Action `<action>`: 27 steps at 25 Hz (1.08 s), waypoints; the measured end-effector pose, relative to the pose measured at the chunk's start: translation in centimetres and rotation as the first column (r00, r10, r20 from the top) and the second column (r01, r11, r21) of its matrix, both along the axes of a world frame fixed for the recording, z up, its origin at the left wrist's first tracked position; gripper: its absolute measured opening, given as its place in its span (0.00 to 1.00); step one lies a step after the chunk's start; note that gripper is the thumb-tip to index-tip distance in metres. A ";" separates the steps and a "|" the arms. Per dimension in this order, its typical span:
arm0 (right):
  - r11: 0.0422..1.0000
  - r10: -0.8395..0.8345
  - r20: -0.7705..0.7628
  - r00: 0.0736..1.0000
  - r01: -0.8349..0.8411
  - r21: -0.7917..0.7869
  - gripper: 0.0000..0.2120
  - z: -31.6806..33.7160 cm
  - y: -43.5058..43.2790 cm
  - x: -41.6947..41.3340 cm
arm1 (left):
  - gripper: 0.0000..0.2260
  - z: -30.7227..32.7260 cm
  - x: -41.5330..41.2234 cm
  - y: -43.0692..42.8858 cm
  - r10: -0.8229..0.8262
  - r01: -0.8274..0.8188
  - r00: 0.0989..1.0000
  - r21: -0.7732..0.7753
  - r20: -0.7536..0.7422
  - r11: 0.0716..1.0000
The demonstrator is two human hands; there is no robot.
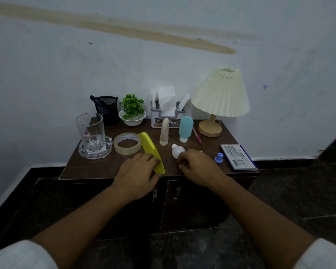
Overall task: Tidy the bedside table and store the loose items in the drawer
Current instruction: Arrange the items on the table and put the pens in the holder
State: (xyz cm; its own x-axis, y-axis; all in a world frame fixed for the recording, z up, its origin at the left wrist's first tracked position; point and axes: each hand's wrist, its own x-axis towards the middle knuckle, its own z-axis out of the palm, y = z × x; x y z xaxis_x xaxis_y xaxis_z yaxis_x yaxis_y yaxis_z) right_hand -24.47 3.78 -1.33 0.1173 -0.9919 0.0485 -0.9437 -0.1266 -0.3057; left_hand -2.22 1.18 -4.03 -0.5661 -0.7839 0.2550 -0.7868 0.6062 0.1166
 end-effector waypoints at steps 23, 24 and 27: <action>0.853 -0.517 0.071 0.853 0.520 -0.040 0.04 1.2 -8.9 -3.3 | 0.11 0.5 -1.9 -2.8 0.012 0.006 0.923 0.045 -0.384 0.999; 0.834 -0.543 0.184 0.819 0.552 0.001 0.02 1.7 -8.0 -3.2 | 0.11 0.6 -1.8 -2.5 0.012 0.007 0.924 0.048 -0.383 0.999; 0.782 -0.610 0.436 0.661 0.590 0.199 0.04 4.1 -4.0 -2.4 | 0.10 1.5 -1.8 -1.2 0.026 0.008 0.918 0.084 -0.395 0.996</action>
